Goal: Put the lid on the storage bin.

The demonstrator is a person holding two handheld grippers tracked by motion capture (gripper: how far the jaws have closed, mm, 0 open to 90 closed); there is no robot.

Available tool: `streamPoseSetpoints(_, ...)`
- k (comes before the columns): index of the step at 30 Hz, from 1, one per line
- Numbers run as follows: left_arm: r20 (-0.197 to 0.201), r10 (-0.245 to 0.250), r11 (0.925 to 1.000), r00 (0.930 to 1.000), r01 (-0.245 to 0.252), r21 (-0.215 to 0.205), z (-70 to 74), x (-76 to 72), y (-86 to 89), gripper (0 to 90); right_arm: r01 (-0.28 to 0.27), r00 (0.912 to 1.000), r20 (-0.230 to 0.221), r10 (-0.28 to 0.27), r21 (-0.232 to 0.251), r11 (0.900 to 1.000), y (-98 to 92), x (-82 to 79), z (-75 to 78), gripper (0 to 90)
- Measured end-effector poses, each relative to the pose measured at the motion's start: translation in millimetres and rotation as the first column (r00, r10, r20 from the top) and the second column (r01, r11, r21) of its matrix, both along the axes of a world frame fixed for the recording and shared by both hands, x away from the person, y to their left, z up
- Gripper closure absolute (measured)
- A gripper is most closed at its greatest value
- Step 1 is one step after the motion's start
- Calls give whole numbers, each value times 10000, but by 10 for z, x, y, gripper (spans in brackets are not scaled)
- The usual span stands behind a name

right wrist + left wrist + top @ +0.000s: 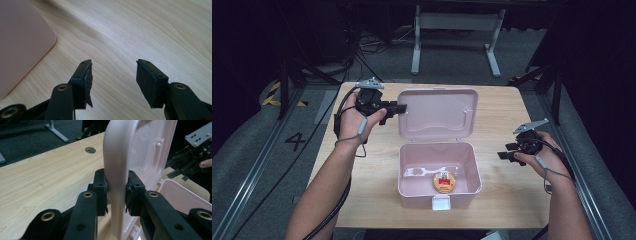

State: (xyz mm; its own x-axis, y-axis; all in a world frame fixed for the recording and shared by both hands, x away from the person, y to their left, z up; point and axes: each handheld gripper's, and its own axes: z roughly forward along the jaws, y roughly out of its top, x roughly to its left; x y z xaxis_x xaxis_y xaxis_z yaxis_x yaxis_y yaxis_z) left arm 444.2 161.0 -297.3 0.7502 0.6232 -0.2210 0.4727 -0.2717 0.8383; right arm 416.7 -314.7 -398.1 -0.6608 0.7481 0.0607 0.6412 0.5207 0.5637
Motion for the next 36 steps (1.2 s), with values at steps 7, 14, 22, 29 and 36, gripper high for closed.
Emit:
streamPoseSetpoints(7,628,-319,9993,9975,308,190,38,-153,14,736,-138,9999,29,138,3,9999,32,-17,22,471)
streamPoseSetpoints(14,1101,-685,9975,9916,660,265,38,-322,11,684,-200,9997,105,200,21,9998,43,-32,48,468)
streamPoseSetpoints(22,1162,-1038,9945,9878,1014,261,37,-465,26,660,-250,9996,89,250,-34,9997,56,-36,52,465)
streamPoseSetpoints(29,868,-1371,9905,9867,1359,199,41,-528,67,622,-318,9995,72,317,67,9995,72,-63,85,474)
streamPoseSetpoints(36,629,-1637,9850,9845,1597,647,37,-601,71,616,-907,9957,-103,916,682,9935,111,-137,218,647)
